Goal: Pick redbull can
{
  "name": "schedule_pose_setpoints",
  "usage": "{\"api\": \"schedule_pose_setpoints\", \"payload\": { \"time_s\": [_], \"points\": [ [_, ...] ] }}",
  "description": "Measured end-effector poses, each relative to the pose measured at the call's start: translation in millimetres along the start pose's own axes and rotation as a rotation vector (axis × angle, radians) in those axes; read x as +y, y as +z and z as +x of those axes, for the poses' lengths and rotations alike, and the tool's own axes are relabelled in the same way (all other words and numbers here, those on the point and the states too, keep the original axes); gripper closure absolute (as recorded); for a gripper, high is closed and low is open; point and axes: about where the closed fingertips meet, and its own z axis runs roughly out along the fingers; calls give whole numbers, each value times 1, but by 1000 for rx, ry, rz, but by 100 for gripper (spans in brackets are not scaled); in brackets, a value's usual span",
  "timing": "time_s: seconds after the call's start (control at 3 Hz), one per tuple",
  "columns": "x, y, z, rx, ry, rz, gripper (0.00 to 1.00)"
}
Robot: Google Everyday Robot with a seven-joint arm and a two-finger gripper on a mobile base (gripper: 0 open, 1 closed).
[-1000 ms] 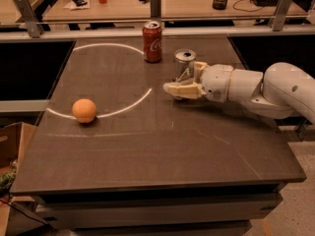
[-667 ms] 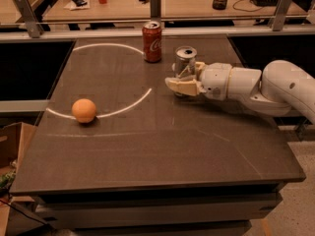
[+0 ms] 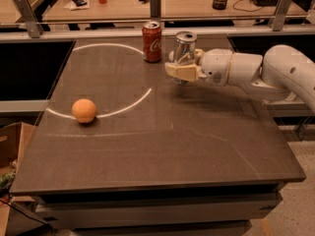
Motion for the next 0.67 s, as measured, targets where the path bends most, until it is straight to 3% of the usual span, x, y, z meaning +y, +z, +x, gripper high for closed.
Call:
{"api": "schedule_pose_setpoints", "payload": {
  "time_s": [0.33, 0.67],
  "points": [
    [-11, -1, -27, -1, -13, -52, 100],
    [-11, -3, -37, -10, -26, -59, 100]
  ]
}}
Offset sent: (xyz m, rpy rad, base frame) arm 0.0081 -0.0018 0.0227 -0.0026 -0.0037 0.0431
